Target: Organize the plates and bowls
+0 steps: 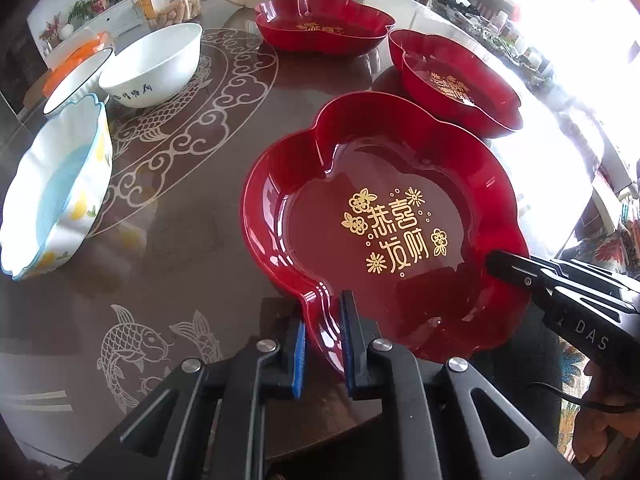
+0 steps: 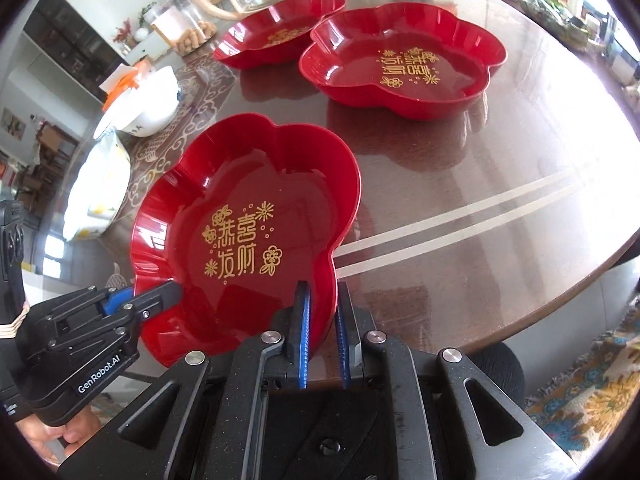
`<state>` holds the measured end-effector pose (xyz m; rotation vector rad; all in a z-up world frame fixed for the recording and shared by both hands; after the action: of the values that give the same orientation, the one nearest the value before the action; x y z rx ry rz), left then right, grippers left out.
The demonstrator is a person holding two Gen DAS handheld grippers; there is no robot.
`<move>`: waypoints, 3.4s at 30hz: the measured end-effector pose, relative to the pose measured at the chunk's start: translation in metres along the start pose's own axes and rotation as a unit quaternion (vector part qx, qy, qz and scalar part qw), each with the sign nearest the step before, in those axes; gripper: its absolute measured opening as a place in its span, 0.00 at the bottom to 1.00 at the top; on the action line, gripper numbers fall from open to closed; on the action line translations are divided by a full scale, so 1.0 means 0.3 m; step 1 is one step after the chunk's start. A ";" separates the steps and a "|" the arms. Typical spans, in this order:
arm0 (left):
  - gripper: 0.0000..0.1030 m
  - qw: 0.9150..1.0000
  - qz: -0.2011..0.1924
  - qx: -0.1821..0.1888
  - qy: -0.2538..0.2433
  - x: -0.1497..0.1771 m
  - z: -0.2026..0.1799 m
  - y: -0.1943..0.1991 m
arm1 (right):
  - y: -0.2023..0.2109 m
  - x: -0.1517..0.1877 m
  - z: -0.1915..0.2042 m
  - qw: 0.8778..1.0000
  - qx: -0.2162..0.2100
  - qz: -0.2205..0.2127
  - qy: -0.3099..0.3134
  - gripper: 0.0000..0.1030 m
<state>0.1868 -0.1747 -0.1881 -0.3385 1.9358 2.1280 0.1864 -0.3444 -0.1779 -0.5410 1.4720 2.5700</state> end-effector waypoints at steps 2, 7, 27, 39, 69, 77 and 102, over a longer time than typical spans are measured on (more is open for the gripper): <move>0.14 1.000 -0.011 -0.010 -0.001 0.001 -0.002 0.003 | -0.003 0.001 0.000 1.000 0.000 -0.005 0.000 0.16; 0.19 0.999 -0.029 -0.033 0.001 -0.004 0.022 0.021 | 0.000 0.014 -0.005 1.000 0.008 -0.017 -0.007 0.40; 0.80 0.978 -0.152 0.003 0.141 0.106 0.420 0.251 | 0.398 0.144 0.061 0.955 0.220 -0.197 -0.005 0.75; 0.80 0.971 -0.196 0.086 0.106 0.299 0.323 0.380 | 0.566 0.300 0.258 0.912 0.110 -0.373 0.128 0.80; 0.80 0.991 -0.130 0.017 0.030 0.128 0.362 0.329 | 0.288 0.226 0.264 0.986 -0.012 -0.120 0.116 0.83; 0.80 0.987 -0.155 0.035 -0.001 -0.235 0.320 0.350 | 0.315 -0.117 0.114 0.993 0.011 -0.085 0.076 0.83; 0.54 0.998 0.006 -0.027 0.057 -0.966 0.203 -0.311 | -0.282 -1.020 -0.092 1.000 0.005 0.027 -0.009 0.62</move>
<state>0.4906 -0.1126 -0.1741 -0.4687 1.9478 2.2158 0.5012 -0.3051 -0.1459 -0.4812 1.5129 2.5985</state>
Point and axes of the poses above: each gripper's, at about its wrist camera, not at the fingertips, and y roughly against the way its jaws point, z to its left, x to its underside, the point moved 2 cm from there along -y, roughly the way its jaws point, and after that the axes turned 12 degrees about -x, right-handed, at the moved point
